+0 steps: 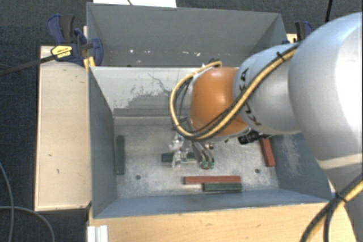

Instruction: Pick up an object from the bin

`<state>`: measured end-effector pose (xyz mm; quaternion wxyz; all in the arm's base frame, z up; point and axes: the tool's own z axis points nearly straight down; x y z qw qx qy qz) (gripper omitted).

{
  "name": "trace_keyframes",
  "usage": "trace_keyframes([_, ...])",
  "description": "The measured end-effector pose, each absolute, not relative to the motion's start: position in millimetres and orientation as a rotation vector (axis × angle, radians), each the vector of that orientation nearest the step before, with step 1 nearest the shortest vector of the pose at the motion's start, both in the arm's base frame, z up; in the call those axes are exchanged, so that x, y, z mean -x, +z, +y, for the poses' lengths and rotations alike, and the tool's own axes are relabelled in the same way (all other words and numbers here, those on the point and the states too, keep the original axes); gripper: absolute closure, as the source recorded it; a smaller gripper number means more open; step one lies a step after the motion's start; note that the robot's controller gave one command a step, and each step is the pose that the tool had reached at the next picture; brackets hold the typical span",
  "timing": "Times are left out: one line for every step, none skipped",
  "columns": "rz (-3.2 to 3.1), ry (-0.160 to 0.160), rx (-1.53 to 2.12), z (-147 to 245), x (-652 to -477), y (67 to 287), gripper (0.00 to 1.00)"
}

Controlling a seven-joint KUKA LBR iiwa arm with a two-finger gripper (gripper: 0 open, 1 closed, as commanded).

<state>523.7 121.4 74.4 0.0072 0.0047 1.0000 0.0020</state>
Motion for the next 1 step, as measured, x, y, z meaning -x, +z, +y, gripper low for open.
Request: trace_keyframes([3.129,0.001,0.230,96.1,-532.8,220.4,1.00])
